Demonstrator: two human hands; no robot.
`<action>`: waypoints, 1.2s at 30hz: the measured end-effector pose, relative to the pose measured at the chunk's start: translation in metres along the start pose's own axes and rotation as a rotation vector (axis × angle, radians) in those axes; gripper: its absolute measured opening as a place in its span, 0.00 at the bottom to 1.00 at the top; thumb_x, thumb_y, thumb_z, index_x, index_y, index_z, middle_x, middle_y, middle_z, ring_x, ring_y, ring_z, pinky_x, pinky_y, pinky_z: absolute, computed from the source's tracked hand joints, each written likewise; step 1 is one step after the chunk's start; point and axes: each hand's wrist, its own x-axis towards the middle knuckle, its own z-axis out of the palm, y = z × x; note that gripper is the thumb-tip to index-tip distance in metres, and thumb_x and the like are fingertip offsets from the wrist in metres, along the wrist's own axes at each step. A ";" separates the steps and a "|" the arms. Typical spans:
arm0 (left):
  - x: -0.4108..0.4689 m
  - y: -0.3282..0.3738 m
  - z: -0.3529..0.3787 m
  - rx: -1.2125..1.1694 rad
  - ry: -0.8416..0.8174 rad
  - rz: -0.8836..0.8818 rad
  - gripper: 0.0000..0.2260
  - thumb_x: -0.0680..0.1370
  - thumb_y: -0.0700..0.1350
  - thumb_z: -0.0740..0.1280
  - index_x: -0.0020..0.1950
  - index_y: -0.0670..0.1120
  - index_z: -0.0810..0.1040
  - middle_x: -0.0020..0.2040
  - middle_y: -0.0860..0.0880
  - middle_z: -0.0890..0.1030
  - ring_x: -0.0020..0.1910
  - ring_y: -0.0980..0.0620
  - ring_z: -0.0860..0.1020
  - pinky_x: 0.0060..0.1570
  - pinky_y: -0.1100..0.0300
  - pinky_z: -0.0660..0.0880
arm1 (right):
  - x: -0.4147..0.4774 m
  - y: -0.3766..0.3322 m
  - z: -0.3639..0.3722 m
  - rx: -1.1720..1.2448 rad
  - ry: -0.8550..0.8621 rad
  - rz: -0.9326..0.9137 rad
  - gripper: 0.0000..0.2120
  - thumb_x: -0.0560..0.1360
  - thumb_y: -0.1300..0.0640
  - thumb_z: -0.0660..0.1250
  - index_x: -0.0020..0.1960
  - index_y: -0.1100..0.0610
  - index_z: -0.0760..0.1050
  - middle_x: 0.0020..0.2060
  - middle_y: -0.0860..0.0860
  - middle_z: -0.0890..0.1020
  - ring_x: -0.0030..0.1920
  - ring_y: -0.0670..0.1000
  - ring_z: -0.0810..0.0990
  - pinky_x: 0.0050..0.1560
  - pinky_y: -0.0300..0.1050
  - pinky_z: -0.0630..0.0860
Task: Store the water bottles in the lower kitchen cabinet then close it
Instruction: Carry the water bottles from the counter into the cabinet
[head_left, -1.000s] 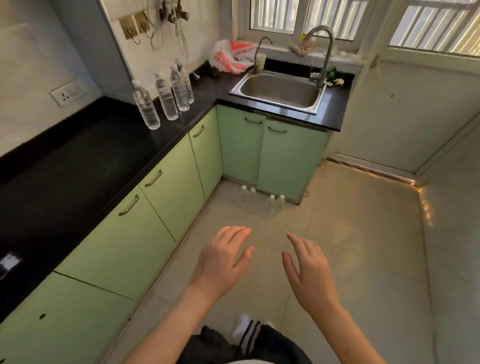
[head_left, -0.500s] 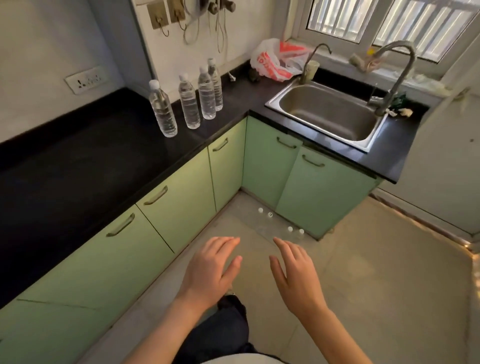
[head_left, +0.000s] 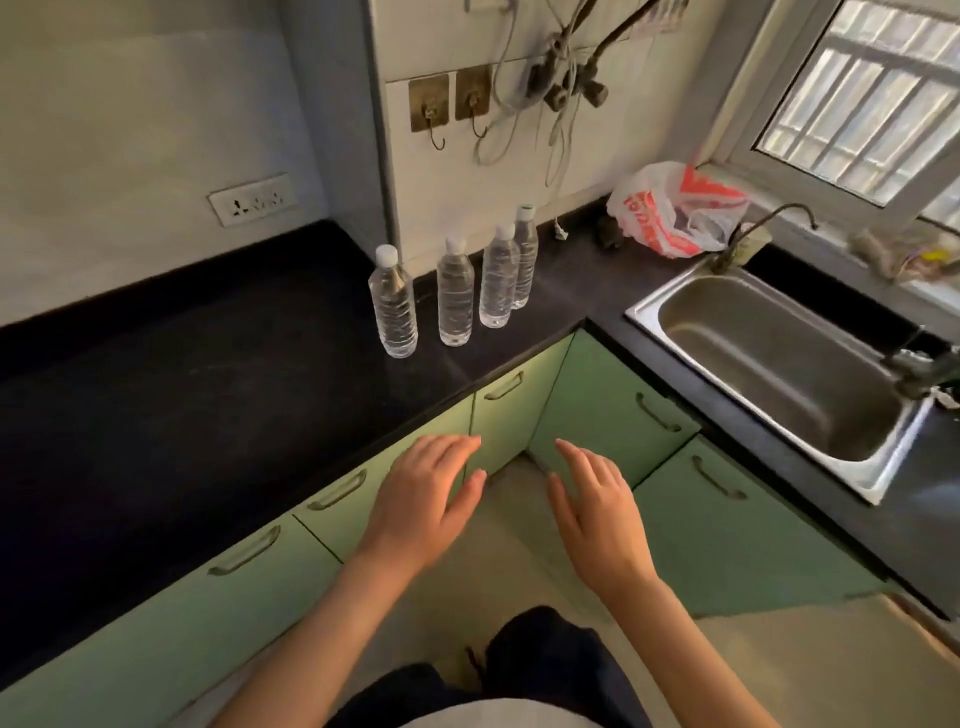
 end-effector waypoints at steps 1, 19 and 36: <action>0.006 -0.005 0.002 0.003 0.009 -0.027 0.20 0.81 0.52 0.57 0.65 0.43 0.77 0.60 0.49 0.81 0.61 0.51 0.76 0.62 0.57 0.71 | 0.014 0.002 0.005 0.004 -0.025 -0.018 0.25 0.81 0.45 0.53 0.70 0.58 0.71 0.61 0.52 0.79 0.61 0.53 0.76 0.62 0.48 0.73; 0.171 -0.076 0.028 0.110 0.165 -0.655 0.28 0.79 0.59 0.51 0.74 0.46 0.68 0.67 0.49 0.76 0.67 0.50 0.72 0.62 0.56 0.71 | 0.309 0.042 0.066 0.216 -0.369 -0.300 0.27 0.80 0.51 0.62 0.77 0.54 0.60 0.70 0.49 0.72 0.70 0.50 0.69 0.67 0.48 0.70; 0.220 -0.199 0.046 -0.513 0.282 -1.004 0.41 0.66 0.46 0.80 0.74 0.57 0.62 0.69 0.60 0.69 0.69 0.59 0.67 0.65 0.60 0.65 | 0.369 0.023 0.162 0.516 -0.416 0.192 0.39 0.66 0.55 0.80 0.71 0.51 0.64 0.62 0.45 0.76 0.62 0.45 0.75 0.63 0.46 0.73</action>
